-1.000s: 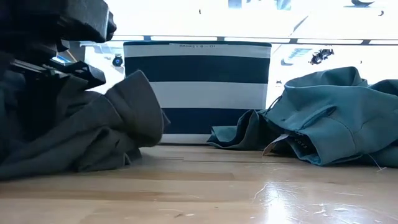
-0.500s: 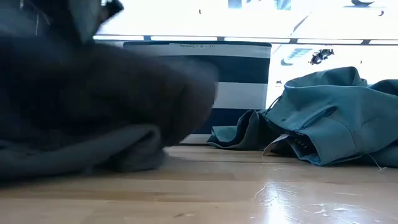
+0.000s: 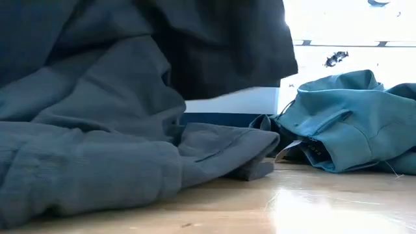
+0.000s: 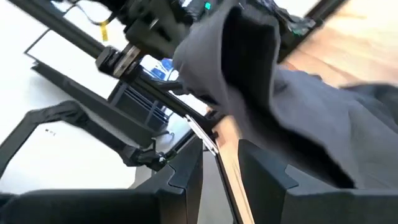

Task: Sort clothes
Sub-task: Fold the dark grey short

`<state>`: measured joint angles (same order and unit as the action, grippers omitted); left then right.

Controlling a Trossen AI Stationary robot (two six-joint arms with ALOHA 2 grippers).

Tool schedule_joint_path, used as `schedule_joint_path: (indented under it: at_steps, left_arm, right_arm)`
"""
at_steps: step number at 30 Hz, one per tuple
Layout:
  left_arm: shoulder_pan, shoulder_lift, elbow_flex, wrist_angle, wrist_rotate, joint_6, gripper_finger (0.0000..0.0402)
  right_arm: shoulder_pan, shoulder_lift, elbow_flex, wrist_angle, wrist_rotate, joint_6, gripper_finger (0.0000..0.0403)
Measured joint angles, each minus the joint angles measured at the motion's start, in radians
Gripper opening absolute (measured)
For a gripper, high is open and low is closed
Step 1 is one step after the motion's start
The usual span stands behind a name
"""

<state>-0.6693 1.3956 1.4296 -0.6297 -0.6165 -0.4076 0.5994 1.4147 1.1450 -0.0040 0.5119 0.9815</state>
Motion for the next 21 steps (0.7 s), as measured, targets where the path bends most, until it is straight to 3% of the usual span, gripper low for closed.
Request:
schedule_joint_path:
  at_steps: [5,10,13,21]
  left_arm:
    - [0.001,-0.042,0.0,-0.008,-0.023,0.0,0.0001]
    - [0.001,-0.055,0.0,-0.007,-0.029,-0.022,0.0001]
    - [0.0,-0.055,0.0,-0.007,-0.069,-0.07,0.0001]
    - [0.076,-0.059,0.0,-0.006,-0.154,-0.142,0.0001]
  right_arm:
    - [0.017,0.0,0.0,0.021,0.01,-0.071,0.0099]
    - [0.009,0.0,0.0,-0.119,0.036,-0.011,0.0099]
    - [-0.022,0.0,0.0,-0.152,-0.028,-0.004,0.0099]
    - [-0.106,0.0,0.0,-0.108,-0.258,-0.191,0.0099]
